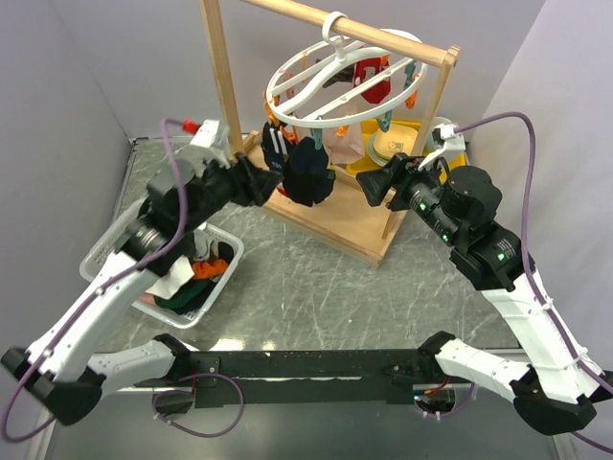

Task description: Remove the socks clipped to the hanger

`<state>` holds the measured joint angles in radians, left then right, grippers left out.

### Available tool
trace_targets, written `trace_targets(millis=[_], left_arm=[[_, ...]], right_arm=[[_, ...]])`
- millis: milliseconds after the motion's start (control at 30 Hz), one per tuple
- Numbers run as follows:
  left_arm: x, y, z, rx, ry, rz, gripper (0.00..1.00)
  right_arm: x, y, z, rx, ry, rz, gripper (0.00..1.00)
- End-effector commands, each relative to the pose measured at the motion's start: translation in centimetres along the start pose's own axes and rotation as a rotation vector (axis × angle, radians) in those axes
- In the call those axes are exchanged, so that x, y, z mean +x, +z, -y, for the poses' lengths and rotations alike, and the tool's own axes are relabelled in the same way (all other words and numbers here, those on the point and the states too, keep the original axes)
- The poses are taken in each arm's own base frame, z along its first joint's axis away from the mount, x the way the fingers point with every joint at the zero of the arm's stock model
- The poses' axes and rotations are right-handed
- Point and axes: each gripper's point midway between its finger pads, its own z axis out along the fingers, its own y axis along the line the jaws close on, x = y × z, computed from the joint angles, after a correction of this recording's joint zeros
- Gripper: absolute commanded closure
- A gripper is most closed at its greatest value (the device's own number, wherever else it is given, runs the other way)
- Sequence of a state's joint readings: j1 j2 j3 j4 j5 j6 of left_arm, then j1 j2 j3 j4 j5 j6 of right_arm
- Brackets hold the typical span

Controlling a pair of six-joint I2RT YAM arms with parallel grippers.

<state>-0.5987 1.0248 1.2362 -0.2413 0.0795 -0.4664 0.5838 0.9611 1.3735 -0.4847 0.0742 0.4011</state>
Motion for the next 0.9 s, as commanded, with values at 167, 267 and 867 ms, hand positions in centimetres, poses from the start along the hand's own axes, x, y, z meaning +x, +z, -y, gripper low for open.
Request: trace_targets(millis=[167, 267, 867], left_arm=[[-3.5, 3.8, 4.8, 0.171, 0.021, 0.074, 0.38], [-3.2, 4.8, 5.6, 0.203, 0.019, 0.067, 0.4], [-0.4, 7.3, 6.9, 0.221, -0.008, 0.006, 0.99]], right_arm=[[-2.1, -0.6, -2.2, -0.089, 0.021, 0.034, 0.27], [-2.2, -0.6, -2.3, -0.088, 0.021, 0.033, 0.27], [-1.6, 0.6, -2.7, -0.091, 0.01, 0.0, 0.28]])
